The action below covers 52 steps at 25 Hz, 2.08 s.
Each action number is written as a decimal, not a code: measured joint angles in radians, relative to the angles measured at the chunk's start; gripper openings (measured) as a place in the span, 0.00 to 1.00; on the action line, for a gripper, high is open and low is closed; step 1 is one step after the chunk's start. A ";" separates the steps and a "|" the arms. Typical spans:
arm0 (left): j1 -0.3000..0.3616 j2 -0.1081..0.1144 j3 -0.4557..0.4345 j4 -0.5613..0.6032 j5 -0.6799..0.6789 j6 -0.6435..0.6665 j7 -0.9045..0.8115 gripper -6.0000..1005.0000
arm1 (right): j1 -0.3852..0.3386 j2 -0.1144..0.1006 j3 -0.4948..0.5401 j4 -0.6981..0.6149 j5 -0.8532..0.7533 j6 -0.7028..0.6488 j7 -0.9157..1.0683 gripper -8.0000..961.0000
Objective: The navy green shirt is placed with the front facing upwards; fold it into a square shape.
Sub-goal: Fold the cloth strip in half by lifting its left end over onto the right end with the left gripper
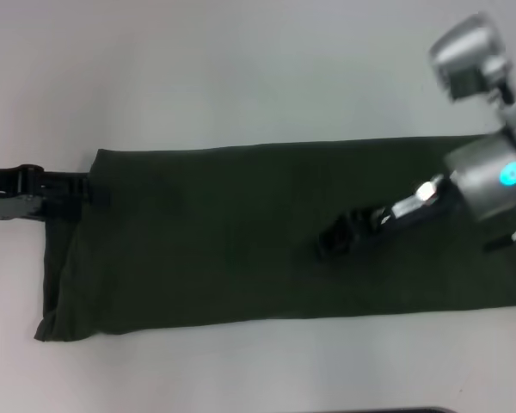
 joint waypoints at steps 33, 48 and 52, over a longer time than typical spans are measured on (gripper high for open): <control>-0.023 0.035 0.021 -0.050 0.083 -0.014 -0.091 0.79 | -0.284 -0.206 0.453 -0.100 0.062 -0.204 -0.274 0.83; -0.035 0.028 0.105 -0.042 0.181 -0.049 -0.090 0.79 | -0.286 -0.210 0.456 -0.101 0.061 -0.200 -0.276 0.87; -0.038 0.023 0.115 -0.027 0.184 -0.088 -0.090 0.79 | -0.286 -0.210 0.452 -0.101 0.061 -0.199 -0.277 0.87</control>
